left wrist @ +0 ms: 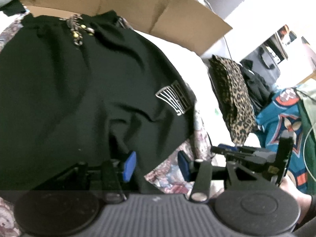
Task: Fold clothes
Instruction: 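Open the left tool and release the folded black shorts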
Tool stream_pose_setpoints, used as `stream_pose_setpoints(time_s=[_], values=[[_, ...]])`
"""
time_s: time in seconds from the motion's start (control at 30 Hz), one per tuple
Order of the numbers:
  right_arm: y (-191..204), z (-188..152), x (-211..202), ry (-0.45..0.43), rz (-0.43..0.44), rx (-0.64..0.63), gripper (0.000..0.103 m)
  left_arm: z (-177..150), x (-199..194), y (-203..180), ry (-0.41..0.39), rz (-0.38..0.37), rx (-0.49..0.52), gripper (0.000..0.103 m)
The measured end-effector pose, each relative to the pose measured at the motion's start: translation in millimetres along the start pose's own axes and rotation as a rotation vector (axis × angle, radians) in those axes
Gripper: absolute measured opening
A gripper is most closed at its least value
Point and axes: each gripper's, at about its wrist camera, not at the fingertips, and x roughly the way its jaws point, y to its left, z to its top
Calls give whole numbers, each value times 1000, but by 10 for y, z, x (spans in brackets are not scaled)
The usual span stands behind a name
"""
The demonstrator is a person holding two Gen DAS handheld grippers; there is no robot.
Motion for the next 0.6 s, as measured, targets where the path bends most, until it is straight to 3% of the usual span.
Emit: stream_pose_setpoints(time_s=[0.23,0.47,0.6], values=[[50,-27,38,35,45,-7,33,-127,232,-28,72,0,-2,48],[112,-23,188,87,21,-30,31,-250,350,18,117,28,-4,48],[144,7,202,93,20,-69,8,-313,343,44,123,47,-9,46]])
